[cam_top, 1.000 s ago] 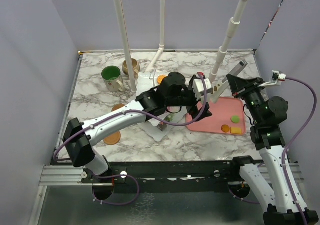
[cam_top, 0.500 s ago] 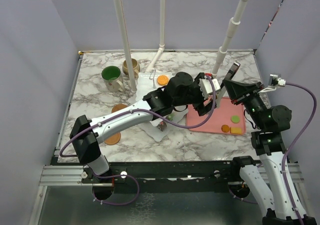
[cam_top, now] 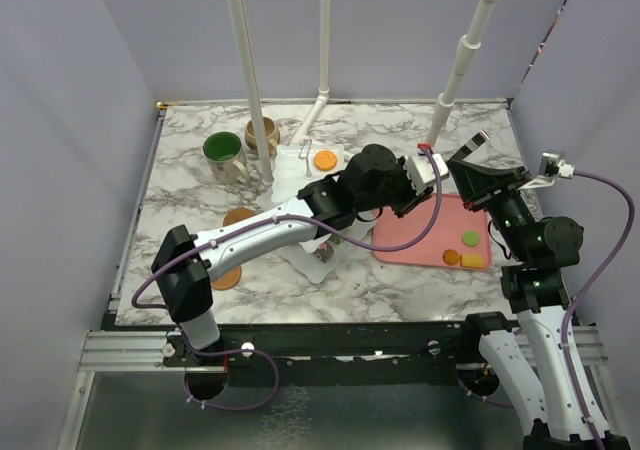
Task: Serve the afternoon tea
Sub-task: Pick up the clamp from the tray.
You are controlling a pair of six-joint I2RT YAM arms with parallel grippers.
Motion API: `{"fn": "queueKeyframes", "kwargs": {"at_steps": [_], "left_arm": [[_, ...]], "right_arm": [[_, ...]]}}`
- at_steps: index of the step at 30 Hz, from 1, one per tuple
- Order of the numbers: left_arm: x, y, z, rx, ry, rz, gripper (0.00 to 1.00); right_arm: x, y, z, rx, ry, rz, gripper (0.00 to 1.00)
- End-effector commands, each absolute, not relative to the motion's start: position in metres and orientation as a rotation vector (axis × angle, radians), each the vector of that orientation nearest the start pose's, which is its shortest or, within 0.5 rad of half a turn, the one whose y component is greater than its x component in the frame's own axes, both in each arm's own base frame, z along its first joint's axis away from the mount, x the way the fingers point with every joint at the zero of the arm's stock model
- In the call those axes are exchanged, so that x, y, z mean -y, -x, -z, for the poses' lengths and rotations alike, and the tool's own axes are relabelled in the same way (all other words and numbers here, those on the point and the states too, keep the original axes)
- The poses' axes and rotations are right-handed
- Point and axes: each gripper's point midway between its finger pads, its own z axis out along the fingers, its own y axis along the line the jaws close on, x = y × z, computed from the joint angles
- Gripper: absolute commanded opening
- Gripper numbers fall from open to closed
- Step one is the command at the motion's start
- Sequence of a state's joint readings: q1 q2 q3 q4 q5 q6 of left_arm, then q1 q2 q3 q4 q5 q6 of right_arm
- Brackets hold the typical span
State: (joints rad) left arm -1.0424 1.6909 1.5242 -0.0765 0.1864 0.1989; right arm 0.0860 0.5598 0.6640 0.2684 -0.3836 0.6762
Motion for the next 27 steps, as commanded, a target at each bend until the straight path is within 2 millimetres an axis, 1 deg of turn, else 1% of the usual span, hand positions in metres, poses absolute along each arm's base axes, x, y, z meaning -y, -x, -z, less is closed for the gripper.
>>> {"fn": "queueKeyframes", "kwargs": {"at_steps": [1,5,7,8,10,14,17,18,20,22,24,27], "left_arm": [[0.466,-0.263,-0.312,-1.424,-1.137,0.672,0.26],[0.463,-0.250,-0.315,-1.365,-1.207,0.693,0.11],[0.461,-0.243,-0.316,-1.332,-1.241,0.705,0.04],[0.459,-0.240,-0.318,-1.317,-1.253,0.713,0.01],[0.456,-0.234,-0.322,-1.290,-1.272,0.735,0.00],[0.451,-0.226,-0.332,-1.257,-1.286,0.785,0.00],[0.447,-0.227,-0.337,-1.259,-1.272,0.804,0.00],[0.446,-0.228,-0.338,-1.260,-1.267,0.804,0.00],[0.442,-0.233,-0.341,-1.270,-1.242,0.801,0.00],[0.438,-0.239,-0.345,-1.280,-1.216,0.800,0.00],[0.435,-0.242,-0.346,-1.279,-1.211,0.792,0.00],[0.433,-0.240,-0.343,-1.261,-1.236,0.782,0.00]], "right_arm": [[-0.118,-0.243,-0.392,-1.301,-0.007,-0.928,0.01],[-0.122,-0.244,-0.385,-1.377,0.033,-0.912,0.04],[-0.126,-0.242,-0.385,-1.405,0.084,-0.904,0.09],[-0.129,-0.239,-0.386,-1.414,0.122,-0.898,0.13],[-0.136,-0.231,-0.385,-1.441,0.227,-0.889,0.24],[-0.149,-0.216,-0.375,-1.505,0.424,-0.891,0.58],[-0.164,-0.200,-0.375,-1.493,0.572,-0.980,0.70],[-0.166,-0.198,-0.376,-1.492,0.600,-1.000,0.75],[-0.167,-0.201,-0.375,-1.523,0.615,-1.002,0.82],[-0.164,-0.208,-0.374,-1.552,0.590,-0.973,0.89],[-0.157,-0.218,-0.374,-1.572,0.538,-0.918,0.93],[-0.154,-0.230,-0.372,-1.602,0.493,-0.897,0.98]]}}
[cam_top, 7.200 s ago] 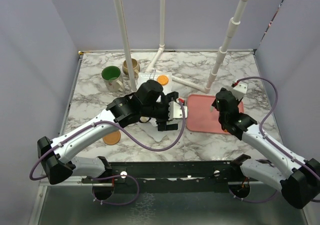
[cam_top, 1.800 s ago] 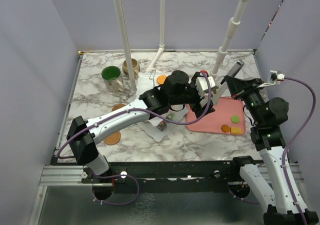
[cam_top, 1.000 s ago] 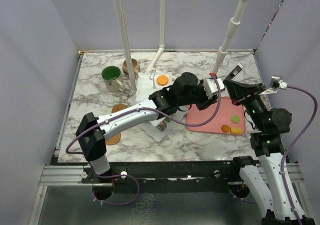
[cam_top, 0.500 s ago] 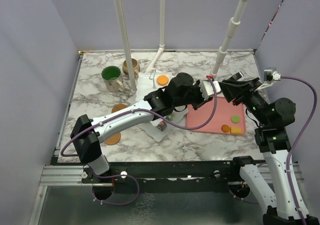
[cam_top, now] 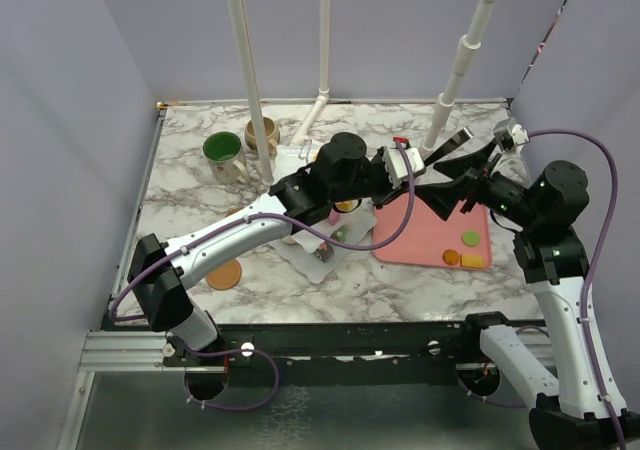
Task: Serve the afternoon tea
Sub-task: Pick up the clamp from the tray.
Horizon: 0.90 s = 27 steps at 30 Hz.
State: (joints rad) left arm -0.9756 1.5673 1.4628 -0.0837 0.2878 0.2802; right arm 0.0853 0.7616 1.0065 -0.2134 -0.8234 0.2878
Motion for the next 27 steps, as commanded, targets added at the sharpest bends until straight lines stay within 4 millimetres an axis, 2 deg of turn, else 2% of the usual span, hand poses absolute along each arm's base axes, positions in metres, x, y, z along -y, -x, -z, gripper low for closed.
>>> {"fn": "queueKeyframes", "kwargs": {"at_steps": [1,9,16,20,27], "left_arm": [[0.433,-0.239,-0.342,-1.250,-1.250,0.782,0.00],[0.431,-0.235,-0.343,-1.200,-1.287,0.763,0.00],[0.439,-0.231,-0.337,-1.187,-1.319,0.779,0.00],[0.444,-0.231,-0.334,-1.180,-1.334,0.774,0.00],[0.452,-0.234,-0.333,-1.179,-1.340,0.778,0.00]], "right_arm": [[-0.153,-0.235,-0.373,-1.603,0.477,-0.896,1.00],[-0.160,-0.257,-0.369,-1.630,0.418,-0.980,0.98],[-0.162,-0.267,-0.358,-1.651,0.367,-1.023,0.81],[-0.163,-0.264,-0.360,-1.639,0.365,-1.034,0.72],[-0.165,-0.258,-0.346,-1.670,0.401,-1.049,0.70]]}}
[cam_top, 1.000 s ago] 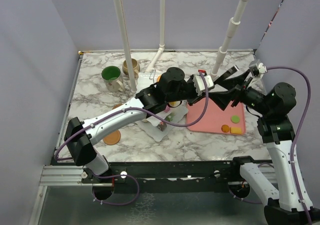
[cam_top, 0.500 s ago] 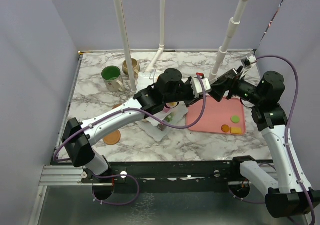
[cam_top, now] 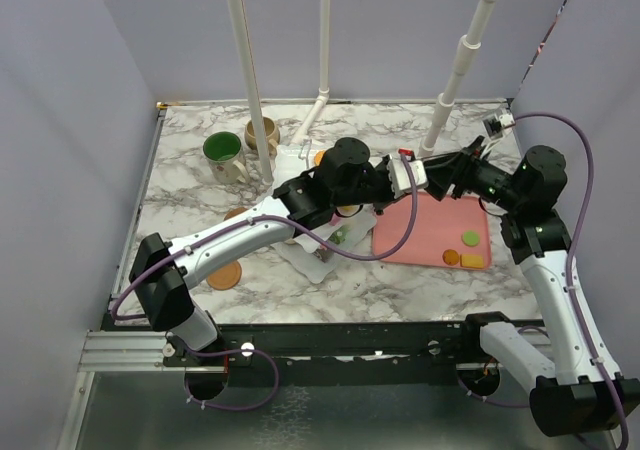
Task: Serve the afternoon tea
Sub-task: Pick up the clamp from the tray.
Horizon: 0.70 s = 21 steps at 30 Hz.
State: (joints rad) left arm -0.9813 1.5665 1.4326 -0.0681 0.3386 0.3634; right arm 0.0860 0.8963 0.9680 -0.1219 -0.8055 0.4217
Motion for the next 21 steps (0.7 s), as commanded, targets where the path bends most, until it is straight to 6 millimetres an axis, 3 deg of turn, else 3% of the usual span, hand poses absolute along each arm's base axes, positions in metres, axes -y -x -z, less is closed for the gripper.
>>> {"fn": "queueKeyframes", "kwargs": {"at_steps": [1,10,15,17,19,21], "left_arm": [[0.452,-0.234,-0.333,-1.179,-1.339,0.779,0.00],[0.451,-0.231,-0.334,-1.172,-1.344,0.787,0.00],[0.451,-0.228,-0.338,-1.141,-1.358,0.783,0.00],[0.452,-0.228,-0.343,-1.121,-1.361,0.782,0.00],[0.452,-0.226,-0.349,-1.100,-1.364,0.790,0.00],[0.452,-0.221,-0.356,-1.080,-1.370,0.808,0.00]], "right_arm": [[-0.164,-0.258,-0.345,-1.674,0.389,-1.039,0.68],[-0.147,-0.269,-0.353,-1.650,0.265,-0.919,0.45],[-0.139,-0.273,-0.361,-1.642,0.222,-0.866,0.20],[-0.138,-0.271,-0.362,-1.641,0.223,-0.865,0.16],[-0.138,-0.269,-0.361,-1.645,0.225,-0.861,0.21],[-0.137,-0.265,-0.361,-1.650,0.242,-0.845,0.50]]}}
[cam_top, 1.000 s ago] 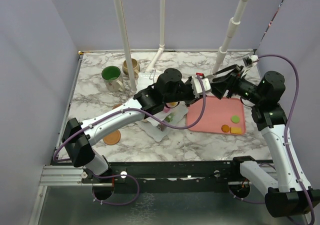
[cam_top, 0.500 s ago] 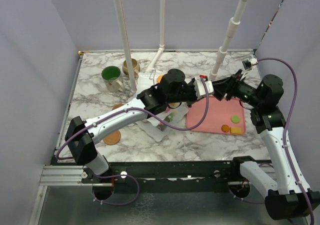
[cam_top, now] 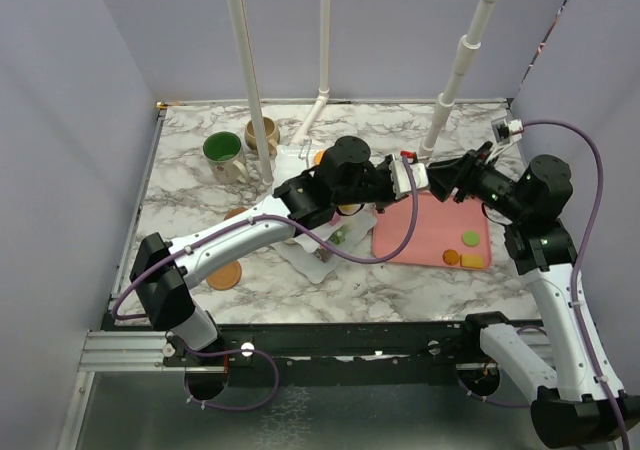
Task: Serve the afternoon tea
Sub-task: Pick up the clamp from the tray.
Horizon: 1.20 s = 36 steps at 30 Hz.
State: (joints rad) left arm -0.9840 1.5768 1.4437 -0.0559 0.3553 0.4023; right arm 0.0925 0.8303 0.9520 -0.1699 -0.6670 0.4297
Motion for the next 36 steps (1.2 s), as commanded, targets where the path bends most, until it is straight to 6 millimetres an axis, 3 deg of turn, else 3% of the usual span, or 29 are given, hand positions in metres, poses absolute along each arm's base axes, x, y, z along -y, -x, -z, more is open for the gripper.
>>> {"fn": "queueKeyframes", "kwargs": {"at_steps": [1,3,7,12,17,25,28,36], "left_arm": [[0.451,-0.217,-0.360,-1.068,-1.377,0.823,0.00],[0.449,-0.210,-0.369,-1.054,-1.375,0.862,0.00],[0.439,-0.204,-0.399,-1.102,-1.295,1.022,0.00],[0.420,-0.213,-0.442,-1.192,-1.135,1.293,0.00],[0.391,-0.209,-0.474,-1.163,-1.104,1.423,0.00],[0.362,-0.161,-0.475,-1.105,-1.204,1.508,0.00],[0.358,-0.149,-0.469,-1.106,-1.226,1.529,0.00],[0.369,-0.144,-0.465,-1.103,-1.237,1.538,0.00]], "right_arm": [[-0.136,-0.262,-0.362,-1.645,0.265,-0.826,0.64],[-0.132,-0.250,-0.372,-1.605,0.314,-0.773,0.80],[-0.137,-0.219,-0.392,-1.473,0.455,-0.750,0.94],[-0.159,-0.193,-0.391,-1.456,0.658,-0.873,0.97],[-0.173,-0.175,-0.410,-1.403,0.821,-0.976,0.98],[-0.179,-0.198,-0.446,-1.331,0.874,-0.989,0.98],[-0.187,-0.193,-0.463,-1.256,0.928,-1.093,1.00],[-0.194,-0.178,-0.473,-1.167,1.025,-1.224,1.00]]}}
